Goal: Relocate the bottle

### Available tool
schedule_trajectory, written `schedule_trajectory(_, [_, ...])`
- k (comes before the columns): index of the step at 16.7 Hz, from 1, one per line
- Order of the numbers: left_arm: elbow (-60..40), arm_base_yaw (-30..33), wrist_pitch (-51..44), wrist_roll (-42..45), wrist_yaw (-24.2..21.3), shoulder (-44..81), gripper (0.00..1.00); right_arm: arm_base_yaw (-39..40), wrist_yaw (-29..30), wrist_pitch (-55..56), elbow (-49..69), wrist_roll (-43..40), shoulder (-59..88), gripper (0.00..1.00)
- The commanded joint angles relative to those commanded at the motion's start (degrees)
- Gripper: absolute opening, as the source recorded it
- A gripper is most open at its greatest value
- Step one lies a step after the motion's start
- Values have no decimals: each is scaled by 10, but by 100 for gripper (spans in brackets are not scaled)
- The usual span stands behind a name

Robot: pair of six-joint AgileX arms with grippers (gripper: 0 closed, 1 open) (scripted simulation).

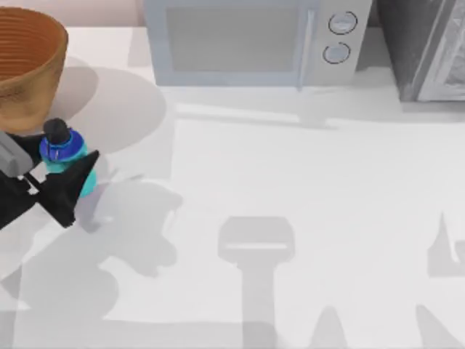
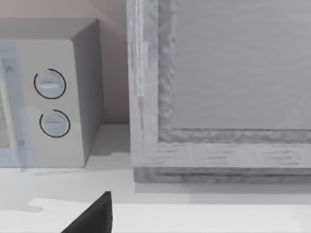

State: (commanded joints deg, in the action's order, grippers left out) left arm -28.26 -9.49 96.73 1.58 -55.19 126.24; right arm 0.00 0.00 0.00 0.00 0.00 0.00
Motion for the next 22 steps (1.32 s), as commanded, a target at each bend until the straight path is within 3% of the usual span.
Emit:
schedule_trajectory(4, [-11, 11, -1, 1, 9, 12, 0, 0, 0, 0, 0, 0, 0, 100])
schedule_trajectory(11, [-101, 86, 6, -4, 85, 102, 0, 0, 0, 0, 0, 0, 0, 100])
schedule_trajectory(15, [-103, 88, 6, -4, 87, 105, 0, 0, 0, 0, 0, 0, 0, 100])
schedule_trajectory(22, [-103, 88, 6, -4, 87, 105, 53, 0, 0, 0, 0, 0, 0, 100])
